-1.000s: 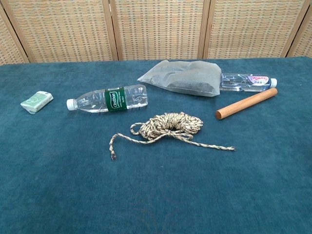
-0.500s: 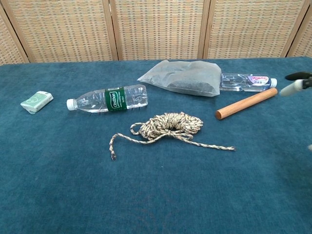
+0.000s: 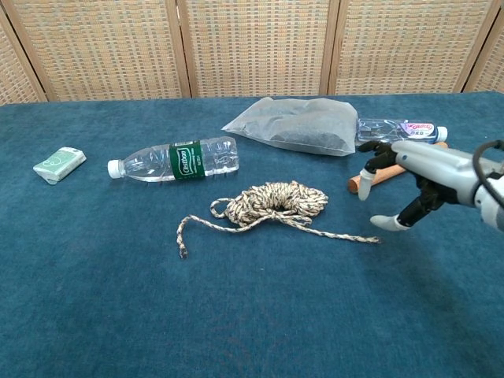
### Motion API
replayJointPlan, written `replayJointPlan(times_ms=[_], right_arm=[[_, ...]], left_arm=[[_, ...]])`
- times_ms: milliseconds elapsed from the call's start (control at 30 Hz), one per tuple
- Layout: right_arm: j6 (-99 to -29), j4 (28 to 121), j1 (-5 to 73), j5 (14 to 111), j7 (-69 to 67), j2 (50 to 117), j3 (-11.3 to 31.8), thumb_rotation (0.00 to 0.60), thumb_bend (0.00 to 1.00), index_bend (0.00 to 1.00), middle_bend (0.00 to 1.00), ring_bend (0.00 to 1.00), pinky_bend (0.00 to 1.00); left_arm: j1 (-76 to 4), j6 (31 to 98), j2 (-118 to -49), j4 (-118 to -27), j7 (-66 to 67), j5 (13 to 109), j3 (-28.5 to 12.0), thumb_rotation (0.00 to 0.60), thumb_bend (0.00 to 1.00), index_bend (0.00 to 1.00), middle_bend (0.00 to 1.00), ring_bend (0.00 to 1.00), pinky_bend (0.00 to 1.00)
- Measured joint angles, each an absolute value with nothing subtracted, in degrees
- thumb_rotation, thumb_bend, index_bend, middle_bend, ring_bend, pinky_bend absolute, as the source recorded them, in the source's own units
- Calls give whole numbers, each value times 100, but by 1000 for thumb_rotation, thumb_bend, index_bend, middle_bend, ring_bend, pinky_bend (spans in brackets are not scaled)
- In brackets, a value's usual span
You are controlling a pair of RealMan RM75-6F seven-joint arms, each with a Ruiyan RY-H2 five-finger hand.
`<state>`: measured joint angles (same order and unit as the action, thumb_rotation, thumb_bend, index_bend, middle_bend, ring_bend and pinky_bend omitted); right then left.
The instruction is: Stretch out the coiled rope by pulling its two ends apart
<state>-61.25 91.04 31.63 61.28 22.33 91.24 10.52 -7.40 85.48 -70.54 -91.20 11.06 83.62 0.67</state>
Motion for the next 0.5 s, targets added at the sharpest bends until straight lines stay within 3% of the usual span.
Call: replayJointPlan(times_ms=[500], right_arm=[[-6064,8216,3313,5929,2477,9755,918,600,347,471,0,0,0]], left_arm=[[-747,8414,-7151,-9144,1307,8462,51,600,0,0,0,0,0]])
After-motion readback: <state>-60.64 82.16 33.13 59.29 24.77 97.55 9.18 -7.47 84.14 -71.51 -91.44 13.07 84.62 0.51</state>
